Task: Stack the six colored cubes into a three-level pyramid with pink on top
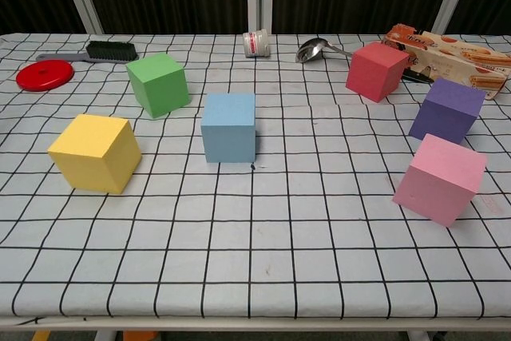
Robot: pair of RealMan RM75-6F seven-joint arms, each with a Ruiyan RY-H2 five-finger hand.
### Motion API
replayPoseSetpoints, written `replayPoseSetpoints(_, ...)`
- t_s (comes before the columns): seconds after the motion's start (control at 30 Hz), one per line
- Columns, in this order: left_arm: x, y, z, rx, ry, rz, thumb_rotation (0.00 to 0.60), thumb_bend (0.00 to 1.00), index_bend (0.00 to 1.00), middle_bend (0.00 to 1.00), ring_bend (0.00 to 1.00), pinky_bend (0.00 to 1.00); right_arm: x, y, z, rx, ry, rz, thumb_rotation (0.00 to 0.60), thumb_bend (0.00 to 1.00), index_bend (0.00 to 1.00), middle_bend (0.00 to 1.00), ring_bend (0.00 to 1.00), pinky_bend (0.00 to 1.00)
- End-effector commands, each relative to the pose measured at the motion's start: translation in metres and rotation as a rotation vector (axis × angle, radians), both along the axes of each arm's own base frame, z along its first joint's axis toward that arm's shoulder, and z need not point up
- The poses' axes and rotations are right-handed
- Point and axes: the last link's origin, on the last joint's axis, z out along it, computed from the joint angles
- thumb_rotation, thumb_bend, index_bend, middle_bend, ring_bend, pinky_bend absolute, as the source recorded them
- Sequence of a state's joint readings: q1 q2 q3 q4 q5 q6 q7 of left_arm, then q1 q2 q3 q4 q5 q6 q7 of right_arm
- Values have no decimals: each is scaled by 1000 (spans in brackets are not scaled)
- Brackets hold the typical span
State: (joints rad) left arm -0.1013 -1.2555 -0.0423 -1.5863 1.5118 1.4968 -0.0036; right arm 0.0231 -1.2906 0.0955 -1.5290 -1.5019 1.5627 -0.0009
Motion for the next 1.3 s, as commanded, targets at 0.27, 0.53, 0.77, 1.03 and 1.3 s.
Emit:
replayPoseSetpoints(0.27, -4, -3, -4, -14, -21, -7, 600, 7, 86, 36, 0, 73, 24, -52, 32, 40, 169, 70, 600, 98, 0, 0, 0, 0)
replayPoseSetpoints(0.53, -9, -5, -4, -3, -47, 3, 600, 7, 86, 36, 0, 73, 43, -139, 45, 146, 311, 33, 600, 101, 0, 0, 0, 0)
replayPoseSetpoints(0.77, -12, -5, -2, 15, -66, -11, 600, 8, 86, 36, 0, 73, 69, -211, 19, 306, 481, 78, 600, 102, 0, 0, 0, 0)
replayPoseSetpoints(1.03, -26, -3, -4, 10, -77, 29, 600, 7, 86, 36, 0, 73, 101, -268, -14, 393, 669, 151, 600, 108, 0, 3, 0, 0)
replayPoseSetpoints(1.3, -31, -3, -4, -3, -83, 32, 600, 8, 86, 37, 0, 73, 120, -287, -64, 463, 682, 182, 600, 108, 0, 0, 0, 0)
